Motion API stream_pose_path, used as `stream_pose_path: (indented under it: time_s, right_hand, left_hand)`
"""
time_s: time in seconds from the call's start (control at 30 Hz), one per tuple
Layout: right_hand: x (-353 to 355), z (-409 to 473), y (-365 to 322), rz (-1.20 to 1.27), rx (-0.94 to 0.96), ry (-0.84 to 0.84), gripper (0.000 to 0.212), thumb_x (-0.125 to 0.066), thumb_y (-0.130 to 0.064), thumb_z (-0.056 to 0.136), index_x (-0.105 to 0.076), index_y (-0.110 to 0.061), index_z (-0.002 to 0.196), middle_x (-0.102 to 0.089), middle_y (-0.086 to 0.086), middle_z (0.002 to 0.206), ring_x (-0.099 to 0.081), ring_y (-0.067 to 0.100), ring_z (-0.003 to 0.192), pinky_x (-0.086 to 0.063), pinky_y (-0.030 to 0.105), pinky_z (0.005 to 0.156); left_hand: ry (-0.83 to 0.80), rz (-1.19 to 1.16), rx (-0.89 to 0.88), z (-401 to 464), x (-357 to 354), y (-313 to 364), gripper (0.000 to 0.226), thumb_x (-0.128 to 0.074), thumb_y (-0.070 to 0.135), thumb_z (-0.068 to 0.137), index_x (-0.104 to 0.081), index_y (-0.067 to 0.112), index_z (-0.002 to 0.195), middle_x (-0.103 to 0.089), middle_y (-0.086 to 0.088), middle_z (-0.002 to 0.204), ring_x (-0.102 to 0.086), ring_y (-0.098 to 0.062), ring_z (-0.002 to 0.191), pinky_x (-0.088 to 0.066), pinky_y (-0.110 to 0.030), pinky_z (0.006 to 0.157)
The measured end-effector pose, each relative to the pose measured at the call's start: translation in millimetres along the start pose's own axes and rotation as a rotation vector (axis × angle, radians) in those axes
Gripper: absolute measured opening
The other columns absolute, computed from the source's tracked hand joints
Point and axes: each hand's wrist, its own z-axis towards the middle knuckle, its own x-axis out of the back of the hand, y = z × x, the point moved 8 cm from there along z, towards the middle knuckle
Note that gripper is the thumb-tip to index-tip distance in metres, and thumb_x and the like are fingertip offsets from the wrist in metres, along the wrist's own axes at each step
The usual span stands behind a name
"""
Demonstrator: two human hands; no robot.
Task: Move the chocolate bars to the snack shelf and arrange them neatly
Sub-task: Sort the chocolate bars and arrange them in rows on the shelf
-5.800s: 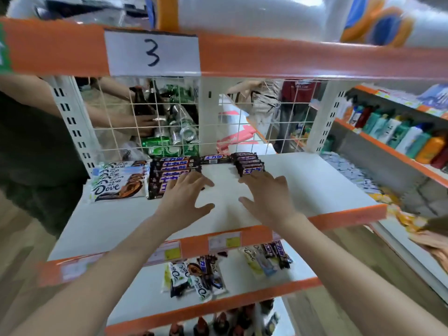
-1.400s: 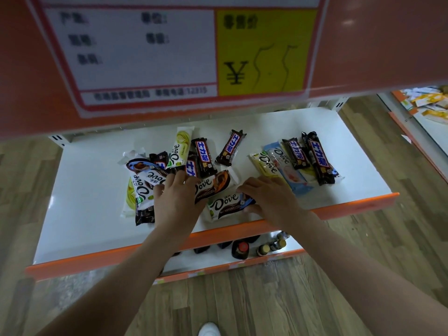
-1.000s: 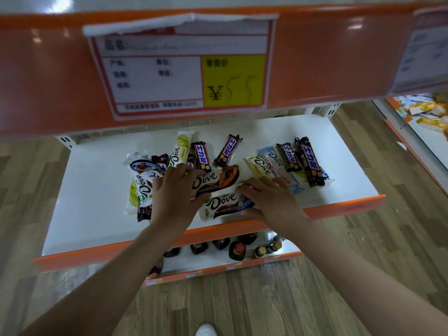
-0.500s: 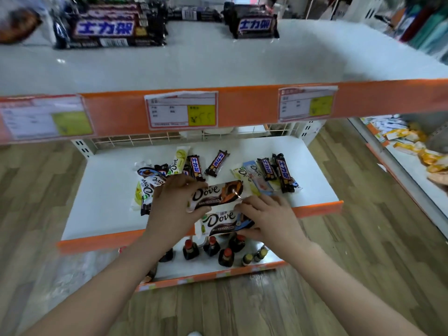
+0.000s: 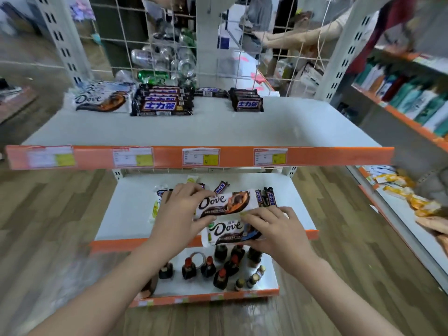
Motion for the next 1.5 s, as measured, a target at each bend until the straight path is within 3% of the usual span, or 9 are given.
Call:
stream_pose_path:
  time_s: [0.2, 0.63, 0.77, 1.13, 1.27, 1.37, 1.5]
  right_hand:
    - [49, 7, -11, 0.005, 0.021, 0.093, 0.039, -0.084, -0.045, 0.057, -0.069, -0.027, 0.088, -0.066, -0.011, 0.089, -0.063, 0.016, 0.079, -0.035, 0.029, 0.073]
    - [116, 54, -45, 0.016, 0.138, 0.178, 0.033, -0.081, -0.045, 0.063, -0.067, -0.028, 0.087, -0.066, -0.009, 0.094, -0.064, 0.019, 0.079, -0.048, 0.035, 0.073]
    - [118, 82, -48, 0.000, 0.153, 0.201, 0.036, -0.082, -0.047, 0.062, -0.069, -0.027, 0.089, -0.067, -0.007, 0.093, -0.065, 0.019, 0.079, -0.048, 0.035, 0.071]
    - [99, 184, -64, 0.002, 0.146, 0.225, 0.047, -0.083, -0.048, 0.056, -0.071, -0.024, 0.095, -0.068, -0.004, 0.094, -0.066, 0.020, 0.080, -0.045, 0.034, 0.075]
    - [85, 218, -61, -0.009, 0.134, 0.190, 0.044, -0.084, -0.044, 0.058, -0.069, -0.026, 0.096, -0.067, -0.006, 0.094, -0.066, 0.020, 0.081, -0.049, 0.037, 0.073]
    - [71, 235, -56, -0.007, 0.109, 0.175, 0.041, -0.077, -0.047, 0.067, -0.067, -0.027, 0.102, -0.065, -0.007, 0.099, -0.064, 0.018, 0.087, -0.039, 0.033, 0.081]
    - [54, 259, -57, 0.008, 0.097, 0.176, 0.042, -0.077, -0.047, 0.068, -0.066, -0.026, 0.103, -0.064, -0.006, 0.100, -0.063, 0.019, 0.088, -0.030, 0.031, 0.080]
  left_hand:
    - [0.047, 0.011, -0.016, -10, 52, 19, 0.046, -0.073, 0.035, 0.075, -0.062, 0.021, 0.117, -0.056, 0.003, 0.109, -0.049, -0.020, 0.106, -0.036, -0.036, 0.088]
    - [0.152, 0.088, -0.026, -9, 154, 17, 0.047, -0.074, 0.033, 0.076, -0.061, 0.018, 0.119, -0.055, 0.003, 0.107, -0.048, -0.019, 0.105, -0.039, -0.036, 0.088]
    - [0.159, 0.128, -0.012, -2, 169, -7, 0.045, -0.073, 0.035, 0.076, -0.061, 0.024, 0.117, -0.054, 0.005, 0.107, -0.047, -0.016, 0.104, -0.031, -0.030, 0.080]
    - [0.094, 0.223, 0.032, 42, 211, -108, 0.046, -0.068, 0.043, 0.078, -0.058, 0.031, 0.122, -0.052, 0.007, 0.119, -0.044, -0.018, 0.116, -0.033, -0.034, 0.090]
    - [0.097, 0.248, 0.028, 61, 220, -143, 0.047, -0.067, 0.045, 0.079, -0.058, 0.031, 0.122, -0.053, 0.009, 0.118, -0.045, -0.017, 0.114, -0.032, -0.030, 0.086]
    - [0.108, 0.259, 0.017, 73, 221, -163, 0.046, -0.070, 0.042, 0.078, -0.060, 0.028, 0.121, -0.055, 0.007, 0.116, -0.048, -0.019, 0.111, -0.034, -0.032, 0.085]
    - [0.092, 0.254, 0.018, 90, 215, -184, 0.047, -0.069, 0.042, 0.078, -0.058, 0.031, 0.122, -0.054, 0.008, 0.119, -0.046, -0.019, 0.114, -0.031, -0.032, 0.084]
